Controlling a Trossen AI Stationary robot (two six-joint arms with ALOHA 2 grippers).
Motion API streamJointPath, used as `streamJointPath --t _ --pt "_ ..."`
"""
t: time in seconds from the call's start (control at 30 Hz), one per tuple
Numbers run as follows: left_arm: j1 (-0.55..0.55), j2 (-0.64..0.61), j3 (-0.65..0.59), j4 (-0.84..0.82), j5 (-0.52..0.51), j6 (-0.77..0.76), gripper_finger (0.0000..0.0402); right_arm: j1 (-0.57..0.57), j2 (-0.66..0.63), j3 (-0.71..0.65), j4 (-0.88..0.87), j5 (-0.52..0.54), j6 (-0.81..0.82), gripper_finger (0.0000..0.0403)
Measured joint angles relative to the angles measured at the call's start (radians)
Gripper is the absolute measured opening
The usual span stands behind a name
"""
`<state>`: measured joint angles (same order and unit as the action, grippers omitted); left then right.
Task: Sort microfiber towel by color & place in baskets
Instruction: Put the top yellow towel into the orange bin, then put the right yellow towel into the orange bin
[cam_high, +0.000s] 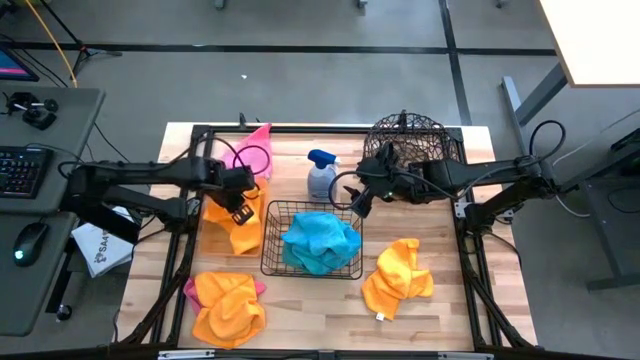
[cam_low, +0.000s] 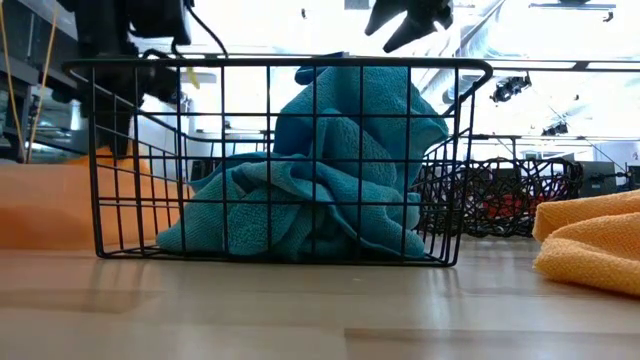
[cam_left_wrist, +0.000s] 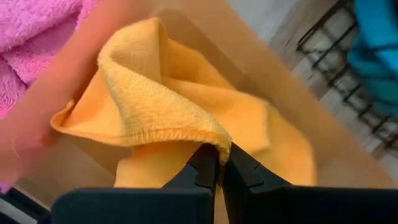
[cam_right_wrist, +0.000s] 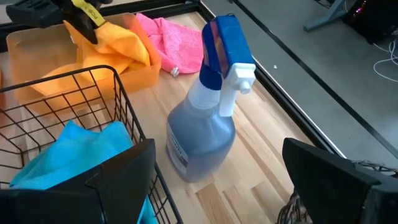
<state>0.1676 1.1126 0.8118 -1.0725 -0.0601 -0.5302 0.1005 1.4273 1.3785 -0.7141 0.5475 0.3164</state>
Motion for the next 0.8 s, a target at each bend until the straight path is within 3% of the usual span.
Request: streamJointPath --t 0.23,0.37,0.63,0.8 --pt "-0.014 0.0 -0.111 0.181 0.027 0.075 0.0001 -0.004 0.0 0.0 0.0 0.0 0.0 0.0348" --pt "0.0 0.0 -0.131 0.205 0.018 0.099 0.0024 -0.005 0.0 0.0 0.0 0.0 0.0 0.0348" --pt "0.029 0.001 -0.122 0.183 0.065 0.275 0.0157 -0.006 -0.01 0.0 0.017 -0.061 0.023 0.0348" --pt "0.044 0.0 0.011 0.042 0.107 0.345 0.024 -0.003 -0.076 0.001 0.042 -0.173 0.049 0.0348"
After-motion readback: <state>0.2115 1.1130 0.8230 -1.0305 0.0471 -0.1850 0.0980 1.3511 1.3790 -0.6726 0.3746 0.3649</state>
